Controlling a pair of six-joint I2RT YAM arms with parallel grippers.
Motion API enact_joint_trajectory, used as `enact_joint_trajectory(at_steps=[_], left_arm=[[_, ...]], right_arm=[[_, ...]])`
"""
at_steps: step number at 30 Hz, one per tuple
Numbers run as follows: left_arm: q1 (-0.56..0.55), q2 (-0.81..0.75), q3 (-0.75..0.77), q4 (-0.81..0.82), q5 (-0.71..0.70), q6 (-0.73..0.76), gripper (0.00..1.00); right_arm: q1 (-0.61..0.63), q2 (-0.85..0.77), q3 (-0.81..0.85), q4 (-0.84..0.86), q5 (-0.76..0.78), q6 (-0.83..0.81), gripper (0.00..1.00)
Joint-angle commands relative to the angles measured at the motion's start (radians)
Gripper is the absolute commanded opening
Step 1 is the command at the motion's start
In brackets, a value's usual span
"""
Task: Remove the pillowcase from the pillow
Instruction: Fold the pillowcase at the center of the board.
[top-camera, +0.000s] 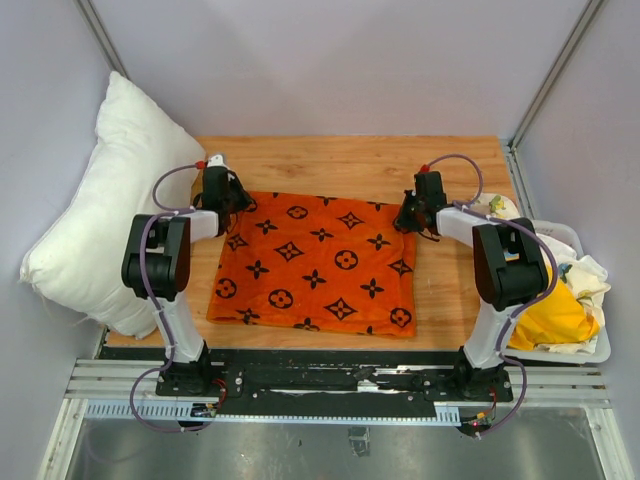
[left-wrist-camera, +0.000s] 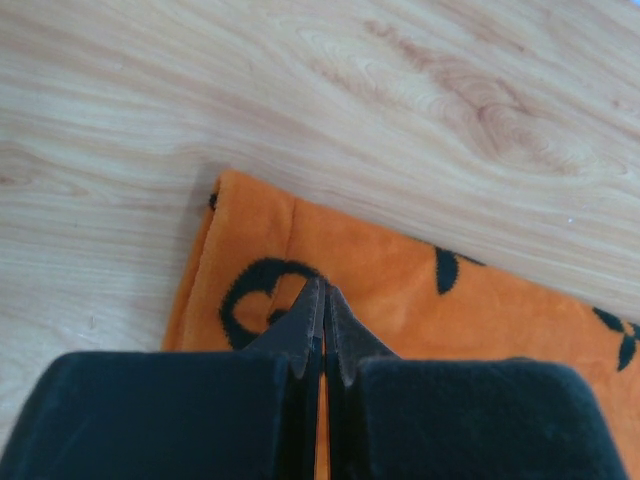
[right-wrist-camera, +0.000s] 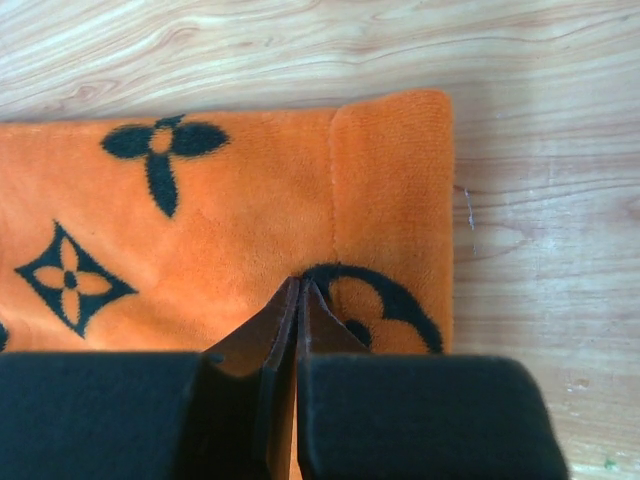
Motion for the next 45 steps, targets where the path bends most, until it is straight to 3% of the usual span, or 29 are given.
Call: enact_joint_trajectory(at_steps=[1,28,45], left_arm=[[0.003,0.024,0.018,-0.007,0.023,-0.015,0.00],[-0.001,0.014,0.039,0.012,0.058,-0.032,0.00],[-0.003,-0.068,0.056,0.055,0.028,0.019,0.01]], right_arm=[[-0.029,0.046,0.037,-0.016,-0.022,0.039,0.01],[-0.107,0.250,0.333,-0.214,0.029,0.034,0.01],[-0.117,0.055,0.270,-0.115,-0.028,-0.035,0.01]])
